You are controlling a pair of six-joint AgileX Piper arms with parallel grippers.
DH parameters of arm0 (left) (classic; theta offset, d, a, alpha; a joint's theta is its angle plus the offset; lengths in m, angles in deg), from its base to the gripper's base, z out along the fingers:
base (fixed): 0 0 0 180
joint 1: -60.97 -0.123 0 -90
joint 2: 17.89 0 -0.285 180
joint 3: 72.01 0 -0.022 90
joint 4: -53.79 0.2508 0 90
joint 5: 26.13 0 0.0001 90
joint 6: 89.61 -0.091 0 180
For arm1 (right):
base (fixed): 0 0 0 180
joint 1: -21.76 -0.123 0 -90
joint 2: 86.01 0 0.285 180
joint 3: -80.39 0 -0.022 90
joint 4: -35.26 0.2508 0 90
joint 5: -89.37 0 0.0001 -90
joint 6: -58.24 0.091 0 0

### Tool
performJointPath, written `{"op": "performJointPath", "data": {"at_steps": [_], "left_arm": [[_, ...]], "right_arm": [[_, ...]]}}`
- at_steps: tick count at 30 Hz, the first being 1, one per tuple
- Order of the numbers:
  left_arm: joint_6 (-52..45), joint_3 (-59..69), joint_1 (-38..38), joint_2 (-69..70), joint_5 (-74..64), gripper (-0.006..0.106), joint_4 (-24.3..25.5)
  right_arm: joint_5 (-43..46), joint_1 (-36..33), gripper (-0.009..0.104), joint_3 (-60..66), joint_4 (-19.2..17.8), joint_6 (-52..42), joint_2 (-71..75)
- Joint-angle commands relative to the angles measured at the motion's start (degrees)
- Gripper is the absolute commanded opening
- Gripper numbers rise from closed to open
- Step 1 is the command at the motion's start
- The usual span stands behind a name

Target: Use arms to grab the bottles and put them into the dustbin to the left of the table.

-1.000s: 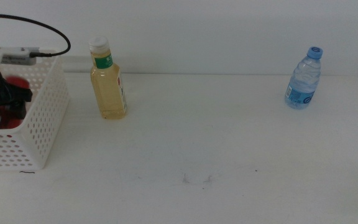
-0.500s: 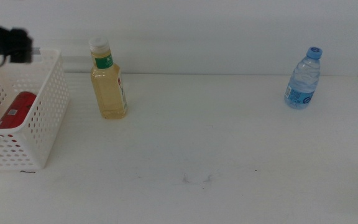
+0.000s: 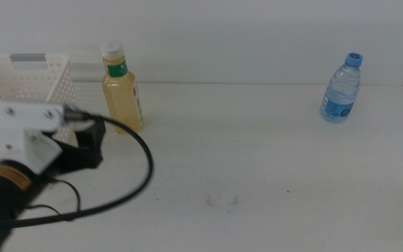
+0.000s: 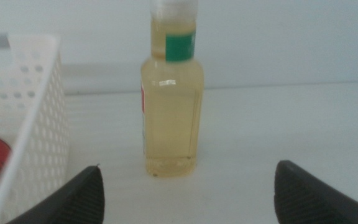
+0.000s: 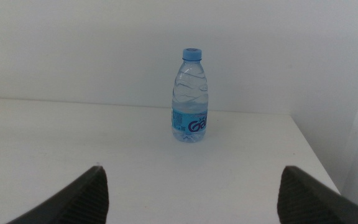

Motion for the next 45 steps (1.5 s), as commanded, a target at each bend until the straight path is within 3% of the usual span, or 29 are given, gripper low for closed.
{"op": "performJointPath", "data": {"at_steps": [1, 12, 31, 37, 40, 45], "left_arm": [[-2.1, 1.7, 1.8, -5.1, 10.8, 0.094, -4.8], [-2.3, -9.2, 3.0, -33.2, 29.1, 0.094, -6.9], [-2.3, -32.9, 0.7, -52.3, 25.2, 0.094, -5.9], [-3.1, -39.5, 0.7, -56.4, 23.7, 0.093, -8.8], [-4.7, -39.6, 0.7, -56.4, 23.7, 0.08, -10.5], [-4.1, -32.7, 1.1, -47.0, 17.7, 0.033, -8.8]], "right_arm": [[0.3, 0.2, 0.09, 0.2, -0.3, -0.2, 0.2], [0.3, 0.2, 0.09, 0.2, -0.3, -0.2, 0.2], [0.3, 0.2, 0.09, 0.2, -0.3, -0.2, 0.2], [0.3, 0.2, 0.09, 0.2, -0.3, -0.2, 0.2], [0.3, 0.2, 0.09, 0.2, -0.3, -0.2, 0.2], [0.3, 0.2, 0.09, 0.2, -0.3, -0.2, 0.2]]}}
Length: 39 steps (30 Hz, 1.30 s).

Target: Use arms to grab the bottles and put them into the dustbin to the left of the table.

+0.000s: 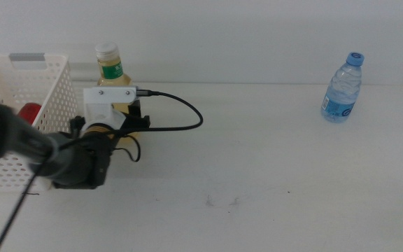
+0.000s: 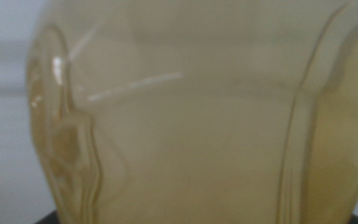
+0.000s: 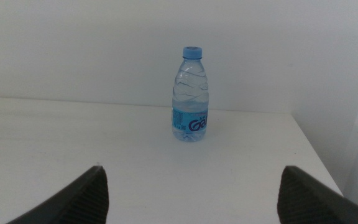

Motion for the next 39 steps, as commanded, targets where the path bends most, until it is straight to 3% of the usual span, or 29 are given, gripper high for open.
{"op": "performJointPath", "data": {"at_steps": [1, 4, 9, 14, 17, 23, 28, 33, 39], "left_arm": [[0.0, 4.2, 0.5, 8.3, -3.9, 0.023, 0.9], [0.0, 8.5, 0.5, 21.3, -21.9, -0.002, 3.1], [0.0, 3.1, -0.6, 41.0, -58.6, -0.002, 3.9], [-2.1, -15.2, -8.1, 43.2, -95.4, -0.002, 4.5], [-6.8, -25.3, -14.4, 39.8, -107.3, -0.002, 4.4], [-12.9, -40.3, -26.2, 28.7, -118.4, -0.002, 4.5], [-16.8, -44.4, -28.7, 19.4, -120.3, 0.0, 5.0], [-20.4, -44.4, -28.6, 14.5, -120.3, 0.015, 5.0], [-22.5, -44.4, -28.6, 12.5, -120.3, 0.068, 3.9]], "right_arm": [[0.3, 0.2, 0.09, 0.2, -0.3, -0.2, 0.2], [0.3, 0.2, 0.09, 0.2, -0.3, -0.2, 0.2], [0.3, 0.2, 0.09, 0.2, -0.3, -0.2, 0.2], [0.3, 0.2, 0.09, 0.2, -0.3, -0.2, 0.2], [0.3, 0.2, 0.09, 0.2, -0.3, -0.2, 0.2], [0.3, 0.2, 0.09, 0.2, -0.3, -0.2, 0.2], [0.3, 0.2, 0.09, 0.2, -0.3, -0.2, 0.2], [0.3, 0.2, 0.09, 0.2, -0.3, -0.2, 0.2], [0.3, 0.2, 0.09, 0.2, -0.3, -0.2, 0.2]]}}
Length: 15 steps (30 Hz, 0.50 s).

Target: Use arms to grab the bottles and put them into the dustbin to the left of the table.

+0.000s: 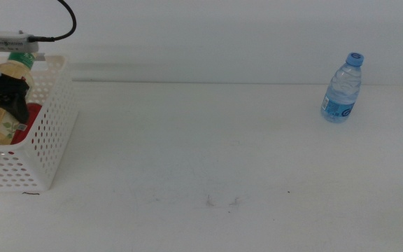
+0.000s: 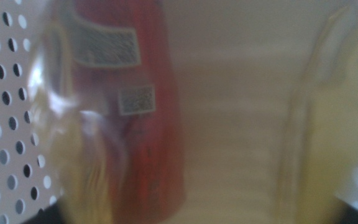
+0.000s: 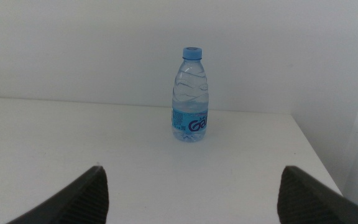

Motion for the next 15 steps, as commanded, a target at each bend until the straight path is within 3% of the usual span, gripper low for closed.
{"op": "performJointPath", "data": {"at_steps": [1, 3, 5, 15], "left_arm": [[-0.2, -1.3, 0.0, 1.1, 1.2, 0.079, -1.8], [2.0, -2.0, 0.0, 1.9, 1.2, 0.094, -2.9], [2.4, -2.2, 0.3, 4.0, 1.2, 0.094, -5.5], [4.4, 1.2, 11.6, 25.2, 1.2, 0.094, -7.0]], "right_arm": [[0.3, 0.2, 0.09, 0.2, -0.3, -0.2, 0.2], [0.3, 0.2, 0.09, 0.2, -0.3, -0.2, 0.2], [0.3, 0.2, 0.09, 0.2, -0.3, -0.2, 0.2], [0.3, 0.2, 0.09, 0.2, -0.3, -0.2, 0.2]]}}
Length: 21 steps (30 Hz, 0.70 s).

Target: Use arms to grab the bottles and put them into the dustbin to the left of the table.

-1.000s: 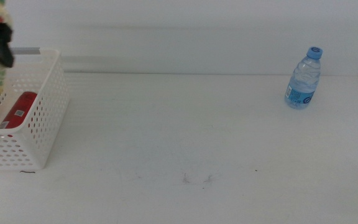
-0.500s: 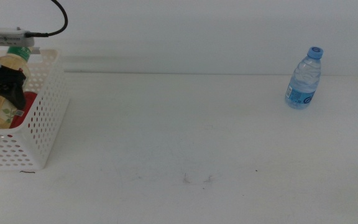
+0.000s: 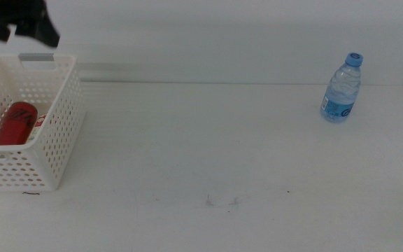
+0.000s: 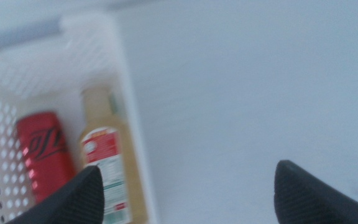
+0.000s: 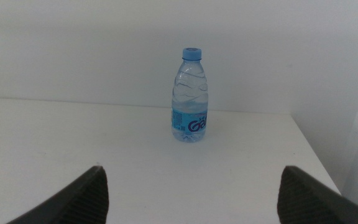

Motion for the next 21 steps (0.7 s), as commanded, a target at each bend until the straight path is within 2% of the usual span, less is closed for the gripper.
{"op": "performJointPath", "data": {"at_steps": [1, 3, 7, 11, 14, 21], "left_arm": [[1.7, 1.3, 2.5, 5.7, -0.2, 0.094, -0.4], [1.7, 2.8, 4.7, 11.1, -0.2, 0.094, -1.0], [0.0, 5.3, 9.4, 19.6, -0.2, 0.094, -5.6], [-0.8, 5.9, 12.8, 24.8, -0.2, 0.094, -6.3], [-0.9, 5.9, 13.6, 27.6, -0.2, 0.094, -8.0], [-0.9, 5.9, 13.6, 31.8, -0.2, 0.094, -8.0]], "right_arm": [[0.3, 0.2, 0.09, 0.2, -0.3, -0.2, 0.2], [0.3, 0.2, 0.09, 0.2, -0.3, -0.2, 0.2], [0.3, 0.2, 0.09, 0.2, -0.3, -0.2, 0.2], [0.3, 0.2, 0.09, 0.2, -0.3, -0.2, 0.2], [0.3, 0.2, 0.09, 0.2, -0.3, -0.2, 0.2], [0.3, 0.2, 0.09, 0.2, -0.3, -0.2, 0.2]]}}
